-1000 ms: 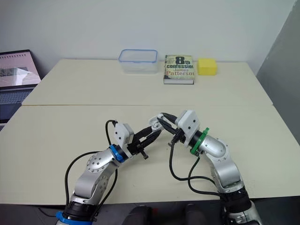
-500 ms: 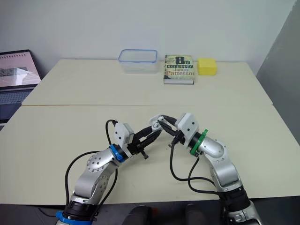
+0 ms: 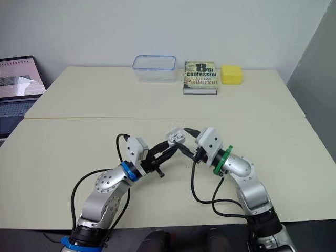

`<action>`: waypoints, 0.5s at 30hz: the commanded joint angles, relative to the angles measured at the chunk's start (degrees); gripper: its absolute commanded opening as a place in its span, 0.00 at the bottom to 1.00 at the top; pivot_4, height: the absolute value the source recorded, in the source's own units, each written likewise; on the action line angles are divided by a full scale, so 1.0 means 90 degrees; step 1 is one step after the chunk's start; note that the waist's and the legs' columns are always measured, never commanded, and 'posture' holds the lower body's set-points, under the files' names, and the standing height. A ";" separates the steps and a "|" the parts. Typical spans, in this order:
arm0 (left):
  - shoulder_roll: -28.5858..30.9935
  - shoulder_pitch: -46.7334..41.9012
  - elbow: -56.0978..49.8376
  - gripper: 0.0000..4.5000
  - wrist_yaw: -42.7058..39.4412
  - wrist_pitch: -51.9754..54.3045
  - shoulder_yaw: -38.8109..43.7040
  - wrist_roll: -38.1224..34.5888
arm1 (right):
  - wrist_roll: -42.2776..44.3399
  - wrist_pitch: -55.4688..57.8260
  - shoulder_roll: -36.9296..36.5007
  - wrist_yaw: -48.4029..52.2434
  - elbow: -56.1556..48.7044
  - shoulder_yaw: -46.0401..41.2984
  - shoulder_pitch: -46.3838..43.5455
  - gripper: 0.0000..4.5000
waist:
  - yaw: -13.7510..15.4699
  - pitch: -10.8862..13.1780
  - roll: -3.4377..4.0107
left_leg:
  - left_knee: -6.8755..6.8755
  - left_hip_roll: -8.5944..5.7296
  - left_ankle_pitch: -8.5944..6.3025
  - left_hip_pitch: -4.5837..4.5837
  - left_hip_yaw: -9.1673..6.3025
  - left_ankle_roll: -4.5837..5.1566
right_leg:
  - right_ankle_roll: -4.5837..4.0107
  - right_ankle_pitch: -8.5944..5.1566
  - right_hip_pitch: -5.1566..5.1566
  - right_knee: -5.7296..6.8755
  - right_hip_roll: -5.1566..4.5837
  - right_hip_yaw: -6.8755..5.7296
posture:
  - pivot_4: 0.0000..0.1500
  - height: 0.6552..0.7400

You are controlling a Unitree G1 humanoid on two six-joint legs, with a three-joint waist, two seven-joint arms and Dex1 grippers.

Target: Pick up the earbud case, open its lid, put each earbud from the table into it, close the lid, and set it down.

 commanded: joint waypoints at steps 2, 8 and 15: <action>-0.0038 -0.0085 -0.0247 0.17 -0.0019 -0.0056 -0.0003 -0.0098 | 0.0335 0.0211 -0.0147 0.0128 -0.0633 -0.0167 0.0047 0.69 | 0.0001 0.0000 0.0000 | 0.0000 0.0000 0.0000 -0.0001 0.0001 0.0000 | 0.0000 0.0000 0.0000 -0.0001 0.0000 0.0001 | 1.00 1.00; -0.0018 -0.0100 -0.0183 0.17 -0.0093 -0.0048 -0.0014 -0.0126 | 0.0928 0.0758 -0.0748 0.0330 -0.1543 -0.0670 0.0339 0.69 | 0.0004 0.0000 0.0000 | 0.0000 0.0000 0.0000 -0.0002 -0.0001 0.0000 | 0.0004 -0.0002 0.0001 -0.0002 -0.0001 0.0000 | 1.00 1.00; 0.0356 -0.0370 -0.0149 0.17 -0.1257 0.0485 -0.0226 -0.0739 | 0.1966 0.2156 -0.2298 0.0654 -0.2491 -0.2158 0.1073 0.69 | 0.0020 0.0000 0.0000 | 0.0001 -0.0004 0.0000 -0.0006 0.0000 0.0000 | 0.0025 -0.0015 0.0001 -0.0005 -0.0003 -0.0001 | 1.00 1.00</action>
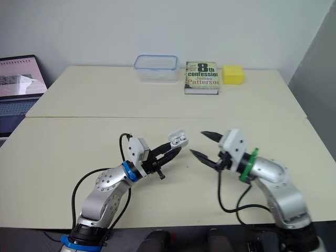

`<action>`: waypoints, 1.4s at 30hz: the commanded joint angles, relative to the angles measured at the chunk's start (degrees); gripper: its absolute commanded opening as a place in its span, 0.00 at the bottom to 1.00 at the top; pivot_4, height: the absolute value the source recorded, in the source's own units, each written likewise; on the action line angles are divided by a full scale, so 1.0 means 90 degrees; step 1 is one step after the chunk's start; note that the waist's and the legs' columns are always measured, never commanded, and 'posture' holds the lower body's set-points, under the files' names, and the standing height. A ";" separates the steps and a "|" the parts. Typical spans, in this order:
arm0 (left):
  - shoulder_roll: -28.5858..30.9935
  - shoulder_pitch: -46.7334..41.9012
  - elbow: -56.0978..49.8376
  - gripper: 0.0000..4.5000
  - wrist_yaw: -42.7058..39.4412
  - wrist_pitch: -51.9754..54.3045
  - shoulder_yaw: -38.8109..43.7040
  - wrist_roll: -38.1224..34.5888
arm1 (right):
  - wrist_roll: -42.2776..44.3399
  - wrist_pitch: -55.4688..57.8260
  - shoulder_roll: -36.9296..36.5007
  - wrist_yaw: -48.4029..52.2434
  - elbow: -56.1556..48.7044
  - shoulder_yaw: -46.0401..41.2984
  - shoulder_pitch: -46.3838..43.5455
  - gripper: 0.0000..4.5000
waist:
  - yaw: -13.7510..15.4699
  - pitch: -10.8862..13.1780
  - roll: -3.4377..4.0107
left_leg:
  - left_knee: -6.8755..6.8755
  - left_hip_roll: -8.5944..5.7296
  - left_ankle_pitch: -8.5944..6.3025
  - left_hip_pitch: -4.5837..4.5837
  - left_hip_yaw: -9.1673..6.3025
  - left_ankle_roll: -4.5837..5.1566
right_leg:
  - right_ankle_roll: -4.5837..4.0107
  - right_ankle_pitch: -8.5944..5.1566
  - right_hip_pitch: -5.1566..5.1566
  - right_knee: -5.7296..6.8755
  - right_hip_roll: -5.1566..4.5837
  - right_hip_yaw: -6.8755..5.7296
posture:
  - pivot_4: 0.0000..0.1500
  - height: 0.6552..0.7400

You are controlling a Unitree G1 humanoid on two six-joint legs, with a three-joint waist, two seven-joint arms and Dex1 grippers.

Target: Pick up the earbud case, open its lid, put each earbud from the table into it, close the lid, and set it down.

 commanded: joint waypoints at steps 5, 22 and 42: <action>0.0475 -0.0674 -0.0156 0.17 -0.1718 0.0887 -0.0479 -0.0936 | 0.0669 0.1042 -0.1648 0.0646 -0.0281 -0.1287 0.0478 0.69 | -0.0011 0.0000 0.0000 | 0.0000 0.0000 0.0000 0.0002 0.0007 0.0000 | 0.0002 -0.0002 0.0000 -0.0001 0.0003 0.0003 | 1.00 1.00; 0.0629 -0.1218 0.0111 0.17 -0.2909 0.1165 -0.0935 -0.0958 | 0.1298 0.1924 -0.1917 0.2355 0.0946 0.0413 -0.1897 0.00 | -0.0138 0.0001 -0.0001 | 0.0000 0.0002 -0.0001 -0.0009 0.0000 0.0003 | 0.0003 -0.0003 -0.0005 -0.0010 0.0003 0.0000 | 1.00 1.00; 0.0735 -0.1194 0.0118 0.17 -0.2581 0.2191 -0.0872 -0.1145 | 0.1864 0.2498 -0.2190 0.2426 0.0197 0.0381 -0.1921 0.00 | -0.0145 0.0001 -0.0001 | 0.0001 0.0004 -0.0001 -0.0004 0.0000 0.0003 | 0.0004 -0.0003 -0.0005 -0.0003 0.0005 -0.0001 | 1.00 1.00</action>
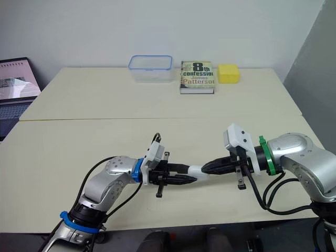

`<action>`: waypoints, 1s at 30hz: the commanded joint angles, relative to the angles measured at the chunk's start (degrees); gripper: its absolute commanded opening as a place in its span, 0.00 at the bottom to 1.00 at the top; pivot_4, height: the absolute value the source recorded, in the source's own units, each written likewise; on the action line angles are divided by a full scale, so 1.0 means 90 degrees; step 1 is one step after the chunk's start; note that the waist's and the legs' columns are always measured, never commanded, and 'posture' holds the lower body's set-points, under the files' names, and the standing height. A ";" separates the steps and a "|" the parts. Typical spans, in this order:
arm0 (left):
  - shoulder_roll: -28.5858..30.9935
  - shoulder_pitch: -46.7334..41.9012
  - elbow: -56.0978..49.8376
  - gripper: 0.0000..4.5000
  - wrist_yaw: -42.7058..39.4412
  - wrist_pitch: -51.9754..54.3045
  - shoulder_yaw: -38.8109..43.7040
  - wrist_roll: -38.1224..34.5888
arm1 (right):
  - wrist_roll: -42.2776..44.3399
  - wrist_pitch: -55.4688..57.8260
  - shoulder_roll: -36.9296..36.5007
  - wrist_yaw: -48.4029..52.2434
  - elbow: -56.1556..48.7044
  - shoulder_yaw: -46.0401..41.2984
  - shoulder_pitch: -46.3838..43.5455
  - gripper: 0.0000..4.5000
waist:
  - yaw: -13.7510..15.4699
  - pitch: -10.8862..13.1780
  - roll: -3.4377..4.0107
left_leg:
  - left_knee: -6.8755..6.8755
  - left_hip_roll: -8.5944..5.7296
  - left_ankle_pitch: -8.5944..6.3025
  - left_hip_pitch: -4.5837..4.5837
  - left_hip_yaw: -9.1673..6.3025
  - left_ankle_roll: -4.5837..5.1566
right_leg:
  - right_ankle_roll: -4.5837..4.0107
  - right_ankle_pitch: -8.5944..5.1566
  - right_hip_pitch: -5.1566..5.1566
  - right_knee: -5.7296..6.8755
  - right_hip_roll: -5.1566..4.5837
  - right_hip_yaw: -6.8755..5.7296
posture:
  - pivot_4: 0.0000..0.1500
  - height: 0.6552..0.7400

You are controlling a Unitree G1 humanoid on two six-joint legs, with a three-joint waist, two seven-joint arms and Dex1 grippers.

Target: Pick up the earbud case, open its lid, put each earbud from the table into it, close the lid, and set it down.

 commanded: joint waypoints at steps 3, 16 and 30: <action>0.0168 -0.0295 0.0026 0.17 0.0566 0.2034 0.0096 -0.0519 | -0.0430 -0.0325 0.0031 -0.0411 0.0081 -0.0098 0.0022 0.00 | -0.0015 0.0000 0.0000 | 0.0000 0.0000 0.0000 0.0000 -0.0001 0.0000 | 0.0001 0.0000 0.0000 0.0001 0.0001 -0.0001 | 1.00 1.00; 0.0113 -0.1300 0.1898 0.34 0.1506 0.3851 0.0230 -0.0215 | -0.0790 -0.0625 0.0158 -0.0995 -0.0126 -0.0232 0.0769 0.00 | -0.0029 0.0001 -0.0002 | -0.0002 -0.0001 0.0000 -0.0001 -0.0005 0.0000 | 0.0002 -0.0001 -0.0002 0.0001 0.0002 -0.0005 | 1.00 1.00; 0.2456 0.0688 -0.0124 1.00 0.0872 0.1385 0.1173 0.0370 | -0.1421 -0.1883 -0.0651 -0.0372 0.0044 -0.0733 0.1137 0.28 | -0.0062 0.0001 0.0001 | -0.0014 0.0023 0.0000 0.0020 0.0003 -0.0001 | -0.0010 -0.0005 -0.0001 0.0008 0.0006 0.0013 | 1.00 1.00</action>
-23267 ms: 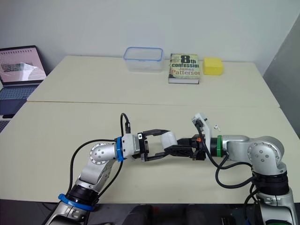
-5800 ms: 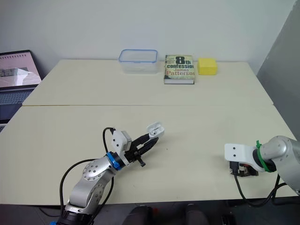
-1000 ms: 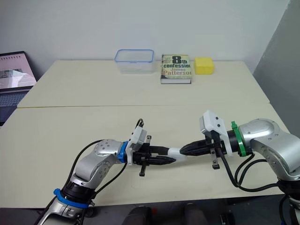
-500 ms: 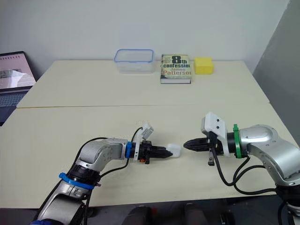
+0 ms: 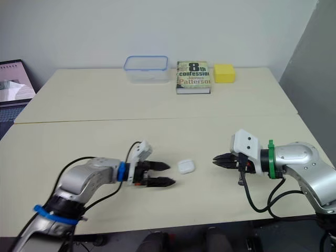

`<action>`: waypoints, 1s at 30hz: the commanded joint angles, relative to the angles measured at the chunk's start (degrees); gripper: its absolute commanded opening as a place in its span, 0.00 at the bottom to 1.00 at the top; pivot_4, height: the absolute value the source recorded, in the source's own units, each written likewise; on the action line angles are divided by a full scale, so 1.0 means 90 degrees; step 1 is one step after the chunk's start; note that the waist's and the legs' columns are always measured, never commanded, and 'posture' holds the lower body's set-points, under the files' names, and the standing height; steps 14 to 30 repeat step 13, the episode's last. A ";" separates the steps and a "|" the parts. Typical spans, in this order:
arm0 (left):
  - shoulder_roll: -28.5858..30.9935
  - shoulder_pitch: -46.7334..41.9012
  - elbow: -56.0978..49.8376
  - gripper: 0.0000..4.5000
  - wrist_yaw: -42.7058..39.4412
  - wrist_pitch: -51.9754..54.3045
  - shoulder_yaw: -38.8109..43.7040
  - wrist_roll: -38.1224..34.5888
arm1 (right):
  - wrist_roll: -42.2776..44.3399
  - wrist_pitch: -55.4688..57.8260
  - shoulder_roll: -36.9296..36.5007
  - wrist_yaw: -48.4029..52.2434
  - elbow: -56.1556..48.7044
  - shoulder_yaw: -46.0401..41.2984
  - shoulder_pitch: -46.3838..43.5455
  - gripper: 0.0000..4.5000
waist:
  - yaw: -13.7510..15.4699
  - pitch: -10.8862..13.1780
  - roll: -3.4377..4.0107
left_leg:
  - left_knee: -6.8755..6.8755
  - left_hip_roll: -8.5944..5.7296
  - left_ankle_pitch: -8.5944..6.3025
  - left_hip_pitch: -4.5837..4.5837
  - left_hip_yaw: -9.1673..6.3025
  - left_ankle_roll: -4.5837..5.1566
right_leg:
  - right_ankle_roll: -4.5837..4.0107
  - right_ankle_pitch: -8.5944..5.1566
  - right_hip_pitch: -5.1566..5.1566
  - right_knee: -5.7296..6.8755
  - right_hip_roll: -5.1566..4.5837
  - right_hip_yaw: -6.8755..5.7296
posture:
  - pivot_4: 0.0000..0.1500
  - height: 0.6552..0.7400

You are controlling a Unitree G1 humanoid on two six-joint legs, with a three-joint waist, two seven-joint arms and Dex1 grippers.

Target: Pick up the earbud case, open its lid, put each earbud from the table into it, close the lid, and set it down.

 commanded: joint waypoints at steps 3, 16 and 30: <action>0.1085 0.1196 -0.1057 1.00 -0.0521 -0.1430 0.1667 0.0010 | -0.0184 -0.0746 -0.0739 0.0706 0.0232 -0.0772 0.0146 0.52 | 0.0029 0.0005 0.0005 | 0.0001 0.0047 0.0000 -0.0009 0.0006 -0.0001 | -0.0010 -0.0002 -0.0004 -0.0007 0.0000 -0.0003 | 1.00 1.00; 0.1592 0.2624 -0.2205 1.00 -0.0536 -0.1837 0.3504 -0.0197 | -0.0597 -0.2434 -0.1275 0.1770 0.1496 -0.1198 0.0233 0.93 | 0.0161 0.0009 0.0006 | 0.0004 0.0050 -0.0003 -0.0007 0.0041 -0.0004 | -0.0033 -0.0013 -0.0005 -0.0018 -0.0007 0.0000 | 1.00 1.00; 0.1592 0.2624 -0.2205 1.00 -0.0536 -0.1837 0.3504 -0.0197 | -0.0597 -0.2434 -0.1275 0.1770 0.1496 -0.1198 0.0233 0.93 | 0.0161 0.0009 0.0006 | 0.0004 0.0050 -0.0003 -0.0007 0.0041 -0.0004 | -0.0033 -0.0013 -0.0005 -0.0018 -0.0007 0.0000 | 1.00 1.00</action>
